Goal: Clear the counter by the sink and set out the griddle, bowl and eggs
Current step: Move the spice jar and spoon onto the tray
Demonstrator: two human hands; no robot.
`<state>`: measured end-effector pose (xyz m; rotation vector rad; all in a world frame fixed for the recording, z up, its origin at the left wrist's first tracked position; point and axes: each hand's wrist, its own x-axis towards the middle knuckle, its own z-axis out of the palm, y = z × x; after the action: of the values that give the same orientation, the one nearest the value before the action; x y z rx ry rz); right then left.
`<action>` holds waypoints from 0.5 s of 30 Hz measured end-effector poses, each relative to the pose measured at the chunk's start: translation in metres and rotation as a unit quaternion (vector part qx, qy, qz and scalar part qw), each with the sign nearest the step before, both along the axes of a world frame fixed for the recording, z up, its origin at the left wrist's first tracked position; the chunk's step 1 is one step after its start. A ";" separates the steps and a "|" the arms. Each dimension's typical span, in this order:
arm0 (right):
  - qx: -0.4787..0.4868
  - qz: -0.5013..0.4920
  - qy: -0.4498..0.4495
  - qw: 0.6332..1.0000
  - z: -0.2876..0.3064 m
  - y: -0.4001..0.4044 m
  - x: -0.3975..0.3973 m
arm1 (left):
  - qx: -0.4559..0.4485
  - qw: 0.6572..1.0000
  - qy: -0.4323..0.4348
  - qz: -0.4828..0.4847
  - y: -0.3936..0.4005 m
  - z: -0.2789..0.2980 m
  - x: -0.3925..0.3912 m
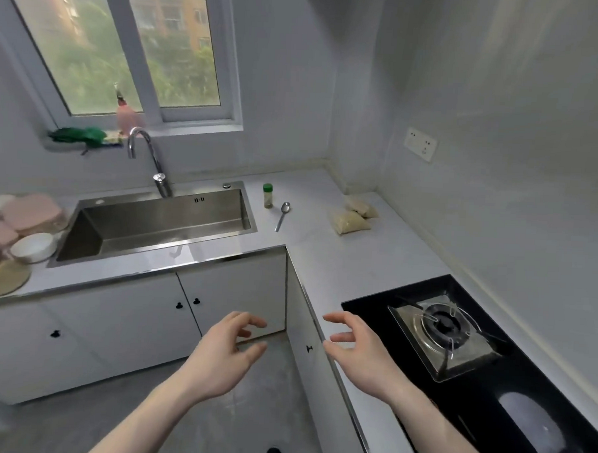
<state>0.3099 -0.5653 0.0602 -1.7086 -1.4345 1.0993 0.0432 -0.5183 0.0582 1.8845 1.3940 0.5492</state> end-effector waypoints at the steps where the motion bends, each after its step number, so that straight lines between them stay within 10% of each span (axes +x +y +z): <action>1: -0.004 0.001 0.010 1.000 -0.004 0.023 -0.005 | 0.000 1.000 0.006 0.004 0.020 -0.001 -0.006; 15: -0.029 0.022 0.027 0.999 -0.021 0.240 -0.044 | -0.021 0.998 0.020 0.054 0.216 0.000 -0.062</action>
<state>0.2654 -0.3252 0.0391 -1.6820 -1.4253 1.2116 -0.0186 -0.3027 0.0578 1.8041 1.5277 0.5332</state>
